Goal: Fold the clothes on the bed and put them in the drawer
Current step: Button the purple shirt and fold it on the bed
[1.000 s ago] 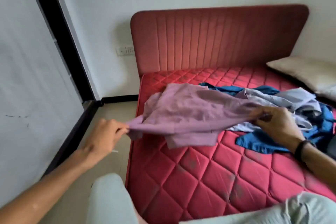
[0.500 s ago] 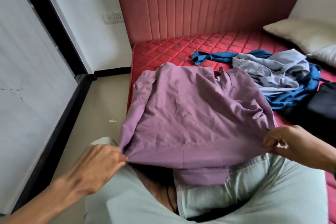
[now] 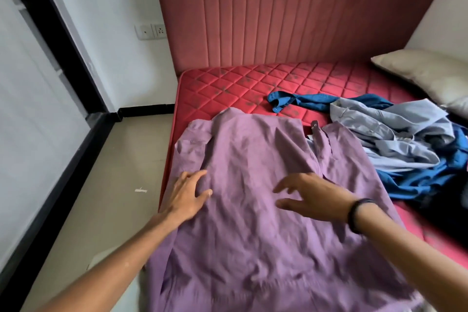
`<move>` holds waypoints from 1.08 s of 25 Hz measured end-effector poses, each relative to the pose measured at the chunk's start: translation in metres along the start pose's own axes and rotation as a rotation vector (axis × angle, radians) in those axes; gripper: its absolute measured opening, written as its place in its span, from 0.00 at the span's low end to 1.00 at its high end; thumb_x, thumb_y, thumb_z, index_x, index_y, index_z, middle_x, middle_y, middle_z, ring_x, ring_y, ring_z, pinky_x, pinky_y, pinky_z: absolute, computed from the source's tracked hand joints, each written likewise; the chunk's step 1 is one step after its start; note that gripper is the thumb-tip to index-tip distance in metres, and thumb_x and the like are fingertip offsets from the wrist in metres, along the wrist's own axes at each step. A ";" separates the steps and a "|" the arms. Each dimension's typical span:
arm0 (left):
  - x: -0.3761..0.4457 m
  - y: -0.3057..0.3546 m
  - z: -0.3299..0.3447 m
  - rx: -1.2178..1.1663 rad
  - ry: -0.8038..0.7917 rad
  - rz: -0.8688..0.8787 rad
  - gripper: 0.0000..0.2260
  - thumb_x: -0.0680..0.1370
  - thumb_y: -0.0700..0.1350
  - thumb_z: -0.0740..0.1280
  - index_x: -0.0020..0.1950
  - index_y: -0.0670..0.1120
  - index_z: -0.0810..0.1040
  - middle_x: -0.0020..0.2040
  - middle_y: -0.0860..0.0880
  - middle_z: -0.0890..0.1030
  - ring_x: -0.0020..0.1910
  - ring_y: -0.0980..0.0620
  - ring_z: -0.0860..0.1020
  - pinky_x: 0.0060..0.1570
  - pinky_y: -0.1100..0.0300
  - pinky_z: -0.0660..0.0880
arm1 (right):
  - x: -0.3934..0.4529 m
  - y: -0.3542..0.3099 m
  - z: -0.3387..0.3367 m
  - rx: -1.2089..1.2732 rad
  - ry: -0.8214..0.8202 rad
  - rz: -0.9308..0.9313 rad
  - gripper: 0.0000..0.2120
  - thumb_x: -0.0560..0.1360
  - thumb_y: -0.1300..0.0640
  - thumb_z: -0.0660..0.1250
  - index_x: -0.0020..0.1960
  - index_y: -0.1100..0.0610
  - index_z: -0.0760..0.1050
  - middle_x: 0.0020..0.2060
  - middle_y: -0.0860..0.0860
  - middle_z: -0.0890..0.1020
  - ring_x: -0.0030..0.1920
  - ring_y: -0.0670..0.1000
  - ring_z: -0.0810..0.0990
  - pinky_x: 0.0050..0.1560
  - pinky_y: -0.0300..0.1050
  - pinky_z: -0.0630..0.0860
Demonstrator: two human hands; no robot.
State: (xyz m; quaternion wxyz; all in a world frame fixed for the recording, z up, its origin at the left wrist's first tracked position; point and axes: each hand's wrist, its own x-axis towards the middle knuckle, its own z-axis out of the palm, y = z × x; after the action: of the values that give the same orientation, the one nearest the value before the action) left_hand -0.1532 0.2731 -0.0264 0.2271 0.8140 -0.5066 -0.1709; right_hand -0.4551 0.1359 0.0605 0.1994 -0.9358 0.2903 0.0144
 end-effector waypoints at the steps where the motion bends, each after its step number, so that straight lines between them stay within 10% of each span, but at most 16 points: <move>1: 0.028 -0.009 0.011 -0.004 0.012 -0.061 0.33 0.77 0.56 0.72 0.79 0.51 0.67 0.68 0.42 0.74 0.71 0.40 0.71 0.70 0.52 0.65 | 0.036 0.005 0.006 0.023 0.015 -0.013 0.20 0.79 0.40 0.67 0.67 0.47 0.78 0.64 0.43 0.80 0.63 0.44 0.78 0.62 0.34 0.69; 8: 0.131 -0.090 -0.015 -0.006 0.124 -0.178 0.24 0.75 0.41 0.74 0.70 0.51 0.74 0.36 0.51 0.81 0.38 0.48 0.80 0.41 0.55 0.72 | 0.231 0.113 0.045 -0.103 0.122 0.185 0.30 0.83 0.36 0.48 0.83 0.42 0.49 0.83 0.53 0.51 0.83 0.56 0.49 0.81 0.59 0.49; 12: 0.152 -0.065 0.006 0.148 0.386 0.152 0.21 0.77 0.38 0.68 0.71 0.47 0.74 0.61 0.45 0.79 0.60 0.44 0.77 0.64 0.52 0.71 | 0.251 0.170 0.079 -0.178 0.139 0.383 0.30 0.81 0.32 0.41 0.82 0.36 0.45 0.83 0.46 0.44 0.83 0.52 0.42 0.80 0.64 0.43; 16: 0.202 -0.033 0.065 0.315 0.051 0.500 0.25 0.85 0.54 0.52 0.80 0.45 0.66 0.80 0.47 0.66 0.79 0.48 0.64 0.78 0.49 0.61 | 0.263 0.195 0.070 -0.246 0.189 0.374 0.33 0.79 0.29 0.41 0.82 0.37 0.45 0.83 0.47 0.45 0.83 0.54 0.44 0.80 0.63 0.42; 22: 0.269 -0.080 0.018 0.514 -0.014 -0.244 0.38 0.80 0.71 0.43 0.83 0.48 0.52 0.84 0.44 0.52 0.81 0.37 0.53 0.77 0.35 0.54 | 0.283 0.227 0.066 -0.267 0.258 0.493 0.40 0.74 0.24 0.34 0.83 0.39 0.45 0.84 0.51 0.47 0.83 0.56 0.46 0.81 0.60 0.44; 27: 0.273 -0.069 0.063 0.418 0.128 0.014 0.43 0.75 0.71 0.40 0.83 0.48 0.56 0.84 0.48 0.54 0.83 0.46 0.52 0.78 0.38 0.49 | 0.289 0.239 0.061 -0.259 0.237 0.441 0.41 0.73 0.22 0.35 0.82 0.38 0.44 0.84 0.50 0.45 0.83 0.54 0.43 0.81 0.59 0.42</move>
State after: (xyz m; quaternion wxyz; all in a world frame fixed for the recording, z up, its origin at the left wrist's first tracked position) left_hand -0.0164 0.0406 -0.1300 0.0862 0.8490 -0.5213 -0.0087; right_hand -0.3412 -0.1760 -0.1238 0.0349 -0.8630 0.5038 -0.0151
